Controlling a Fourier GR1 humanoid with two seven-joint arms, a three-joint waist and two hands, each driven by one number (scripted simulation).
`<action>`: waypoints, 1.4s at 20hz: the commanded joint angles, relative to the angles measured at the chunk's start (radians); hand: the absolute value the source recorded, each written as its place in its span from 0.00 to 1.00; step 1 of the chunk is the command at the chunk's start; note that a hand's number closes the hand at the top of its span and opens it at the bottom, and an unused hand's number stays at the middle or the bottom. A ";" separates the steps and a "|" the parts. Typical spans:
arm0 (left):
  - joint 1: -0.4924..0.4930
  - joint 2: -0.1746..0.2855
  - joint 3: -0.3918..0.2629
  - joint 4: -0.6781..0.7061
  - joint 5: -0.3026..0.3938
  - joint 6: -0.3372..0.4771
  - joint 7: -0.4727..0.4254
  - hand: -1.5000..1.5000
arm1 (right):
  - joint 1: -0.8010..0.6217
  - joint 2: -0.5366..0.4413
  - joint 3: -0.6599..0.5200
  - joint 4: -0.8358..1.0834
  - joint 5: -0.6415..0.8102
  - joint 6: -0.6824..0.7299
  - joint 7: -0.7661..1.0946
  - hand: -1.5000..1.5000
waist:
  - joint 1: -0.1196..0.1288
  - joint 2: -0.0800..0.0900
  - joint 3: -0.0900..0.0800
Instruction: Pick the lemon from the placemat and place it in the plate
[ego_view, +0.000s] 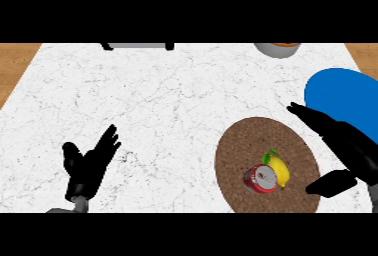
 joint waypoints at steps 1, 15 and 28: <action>-0.008 -0.003 0.027 -0.005 -0.010 -0.008 0.011 0.50 | -0.026 0.079 0.044 -0.018 0.053 0.071 0.099 0.00 | 0.002 0.001 -0.001; -0.023 -0.048 0.075 0.019 -0.064 -0.043 0.024 0.50 | 0.110 0.213 0.071 0.020 0.332 0.044 0.027 0.00 | -0.003 0.001 -0.001; 0.035 -0.094 0.099 -0.027 -0.122 -0.075 0.023 0.50 | 0.078 0.333 0.003 0.150 0.472 0.092 -0.038 0.00 | 0.000 0.001 -0.001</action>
